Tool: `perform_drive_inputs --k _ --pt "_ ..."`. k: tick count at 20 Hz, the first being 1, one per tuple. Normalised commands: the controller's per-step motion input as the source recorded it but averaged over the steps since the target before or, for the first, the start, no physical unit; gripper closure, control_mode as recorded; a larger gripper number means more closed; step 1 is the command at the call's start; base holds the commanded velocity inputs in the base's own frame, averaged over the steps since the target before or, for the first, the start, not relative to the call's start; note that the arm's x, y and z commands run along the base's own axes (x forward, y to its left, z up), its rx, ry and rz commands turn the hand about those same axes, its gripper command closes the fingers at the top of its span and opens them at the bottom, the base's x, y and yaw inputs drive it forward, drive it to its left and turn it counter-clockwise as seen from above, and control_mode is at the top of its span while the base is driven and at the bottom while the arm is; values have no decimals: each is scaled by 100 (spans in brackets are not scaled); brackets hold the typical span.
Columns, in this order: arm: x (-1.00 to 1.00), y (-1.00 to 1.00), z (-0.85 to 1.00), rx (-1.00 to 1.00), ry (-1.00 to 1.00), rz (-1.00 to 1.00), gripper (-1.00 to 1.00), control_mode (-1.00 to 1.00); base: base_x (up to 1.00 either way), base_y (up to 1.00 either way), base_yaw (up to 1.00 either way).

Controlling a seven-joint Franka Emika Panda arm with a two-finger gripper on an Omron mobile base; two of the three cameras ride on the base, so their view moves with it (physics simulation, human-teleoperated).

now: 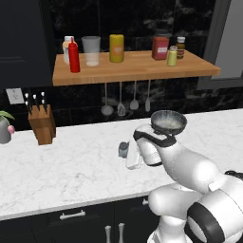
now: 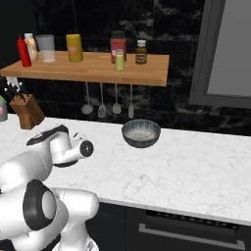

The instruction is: Put the shaker and condiment bottle from the counter next to their counterparts in the cabinet.

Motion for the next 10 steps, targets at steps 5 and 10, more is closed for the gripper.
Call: perform_drive_inputs --k 5,10 --pt "-1 -11 84 0 0 -25 100 -100 0 0 0" --pt "-5 -25 89 0 0 -30 100 -100 0 0 0"
